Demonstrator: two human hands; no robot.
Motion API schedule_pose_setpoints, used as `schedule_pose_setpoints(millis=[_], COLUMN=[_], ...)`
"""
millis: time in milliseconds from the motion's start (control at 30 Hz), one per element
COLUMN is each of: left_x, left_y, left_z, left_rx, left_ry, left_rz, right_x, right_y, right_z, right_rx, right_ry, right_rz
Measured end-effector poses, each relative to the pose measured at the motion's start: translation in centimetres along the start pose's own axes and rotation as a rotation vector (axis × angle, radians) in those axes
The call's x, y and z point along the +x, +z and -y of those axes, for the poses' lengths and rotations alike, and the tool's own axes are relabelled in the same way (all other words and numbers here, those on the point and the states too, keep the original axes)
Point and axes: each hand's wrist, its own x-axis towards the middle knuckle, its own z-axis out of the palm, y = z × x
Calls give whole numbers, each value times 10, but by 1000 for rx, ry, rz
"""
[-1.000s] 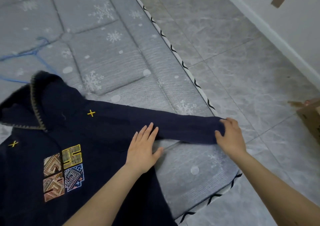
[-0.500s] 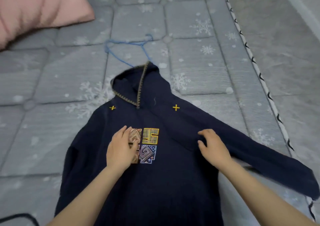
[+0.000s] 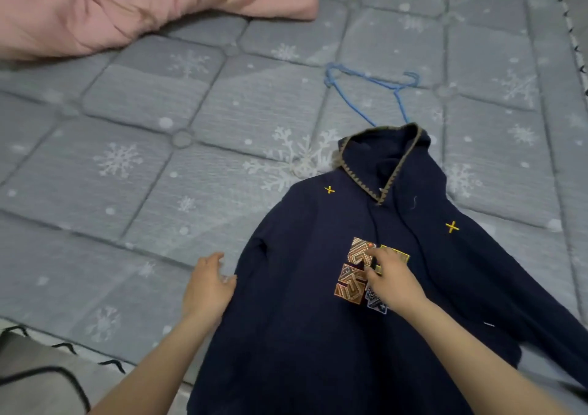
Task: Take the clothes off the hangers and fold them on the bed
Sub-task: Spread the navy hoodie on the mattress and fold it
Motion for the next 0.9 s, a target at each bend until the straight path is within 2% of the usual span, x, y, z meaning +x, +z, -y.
schedule_pose_setpoints(millis=[100,200,433,633,733,833,900], left_x=[12,19,33,37,44,58,70], left_y=[-6,2,17,-7,-32,-61,-82], left_z=[26,40,53,57,57,53,48], left_rx=[14,-53,-98,-170,-275,-362,-370], left_ry=[-98,-74,21,74,40,71,109], left_rz=[218,381,482,413,348,170,54], right_x=[11,17,32,41,47,51,50], right_y=[19,32,55,76,91,98,96], right_z=[37,66,113,152,168,179,190], right_rx=[-2,30,-28,-315,-448,-501,-434], right_ry=[-30,-66,-184,-473,-528,-550,-518], right_rz=[23,34,45,67,91,-21,-102])
